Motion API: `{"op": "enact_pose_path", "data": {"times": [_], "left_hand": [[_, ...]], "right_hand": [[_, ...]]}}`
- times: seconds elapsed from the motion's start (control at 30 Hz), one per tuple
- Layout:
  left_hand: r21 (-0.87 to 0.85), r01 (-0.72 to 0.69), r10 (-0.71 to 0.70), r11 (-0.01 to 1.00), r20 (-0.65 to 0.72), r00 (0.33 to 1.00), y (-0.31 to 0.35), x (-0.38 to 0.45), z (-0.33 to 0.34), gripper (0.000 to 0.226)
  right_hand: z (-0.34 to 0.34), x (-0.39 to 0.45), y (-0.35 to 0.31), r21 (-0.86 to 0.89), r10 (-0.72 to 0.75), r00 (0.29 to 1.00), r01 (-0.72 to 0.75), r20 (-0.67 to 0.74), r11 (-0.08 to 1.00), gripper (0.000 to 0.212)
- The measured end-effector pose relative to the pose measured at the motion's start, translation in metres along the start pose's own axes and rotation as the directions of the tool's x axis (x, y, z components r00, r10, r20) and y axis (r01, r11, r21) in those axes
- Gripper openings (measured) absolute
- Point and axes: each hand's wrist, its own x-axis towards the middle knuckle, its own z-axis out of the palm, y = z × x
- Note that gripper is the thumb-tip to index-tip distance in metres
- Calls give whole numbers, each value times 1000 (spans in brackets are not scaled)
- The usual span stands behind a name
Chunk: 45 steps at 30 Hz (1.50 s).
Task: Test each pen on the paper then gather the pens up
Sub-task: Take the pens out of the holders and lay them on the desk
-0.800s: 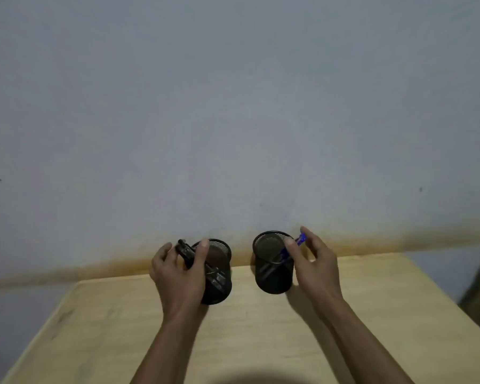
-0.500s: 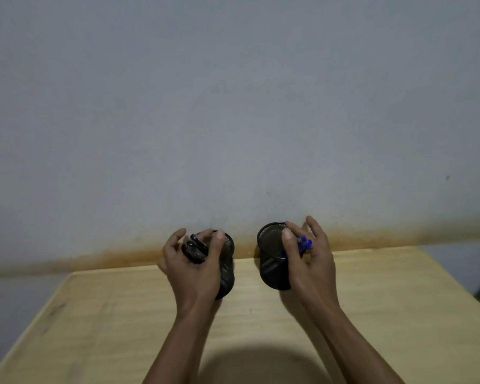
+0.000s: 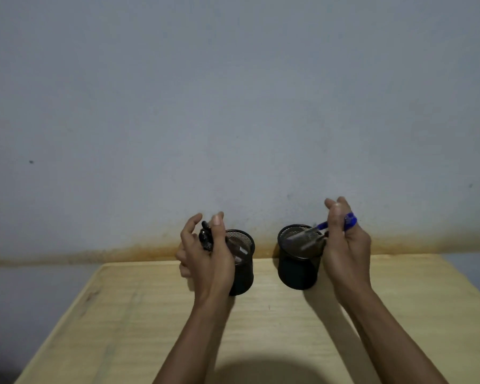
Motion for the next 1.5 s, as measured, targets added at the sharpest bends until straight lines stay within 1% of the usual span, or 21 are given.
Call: {"op": "enact_pose_path", "data": {"times": [0.07,0.13,0.2,0.23,0.3,0.4,0.47,0.53,0.6,0.7,0.73,0.8,0.9,0.97,1.07,1.17,1.2,1.27,1.33,1.4,1.5], "left_hand": [[-152,-98,98,984,-7,995,18,-6,-10,27],[-296,-150,144,943,-42,989,39,-15,-22,26],[-433,-132,115,892,-66,991,53,-25,-33,30],[-503,-102,85,858,-57,995,56,-29,-38,28],[-601,-33,27,799,-20,999,55,-37,-47,26],[-637,48,-66,769,-4,998,34,-45,-59,27],[-641,85,-117,763,-6,993,17,-48,-66,27],[-616,110,-170,780,-39,985,-2,-47,-70,28],[-597,130,-221,791,-81,972,-21,-45,-73,33],[-547,147,-250,824,-118,961,-42,-41,-78,45],[-522,143,-246,841,-134,960,-47,-39,-81,46],[-454,120,-227,883,-188,956,-53,-36,-86,47],[-424,88,-204,901,-238,949,-60,-32,-95,58],[-394,79,-198,916,-271,942,-64,-28,-101,63],[-276,104,-196,955,-329,924,-73,-24,-111,58],[-192,149,-213,970,-371,904,-74,-25,-121,54],[-128,162,-200,978,-378,904,-72,-25,-123,53],[52,172,-140,984,-376,916,-69,-24,-126,51],[215,118,-32,969,-365,930,-71,-23,-128,50],[294,57,51,954,-350,935,-74,-28,-129,52],[329,26,87,944,-323,942,-78,-38,-133,61]], "right_hand": [[-4,-4,-26,163,28,997,-15,-75,987,45],[-9,-13,-47,407,102,990,-55,-96,912,45],[-16,-26,-57,592,187,980,-115,-62,798,46],[-19,-32,-58,639,221,975,-147,-37,755,47],[-23,-46,-56,670,279,960,-197,-16,716,45],[-25,-61,-39,683,375,925,-237,-58,691,37],[-26,-67,-24,651,405,910,-253,-92,716,31],[-27,-70,-7,593,410,904,-264,-123,760,19],[-27,-72,8,526,414,900,-287,-139,801,9],[-29,-76,25,464,427,886,-304,-184,832,6],[-30,-78,31,436,427,880,-307,-208,846,8],[-35,-81,36,368,418,873,-313,-252,876,20],[-43,-83,39,329,386,881,-291,-275,898,32],[-48,-82,39,269,357,887,-281,-294,921,32],[-53,-82,40,180,329,885,-283,-331,942,27],[-57,-83,43,80,303,882,-295,-361,952,25],[-58,-84,44,41,288,884,-294,-369,955,24],[-62,-86,46,-6,256,893,-278,-369,961,24],[-66,-90,47,-60,219,912,-255,-346,965,25],[-71,-95,45,-139,182,937,-232,-299,963,29],[-76,-102,46,-204,142,956,-196,-255,959,36]]}}
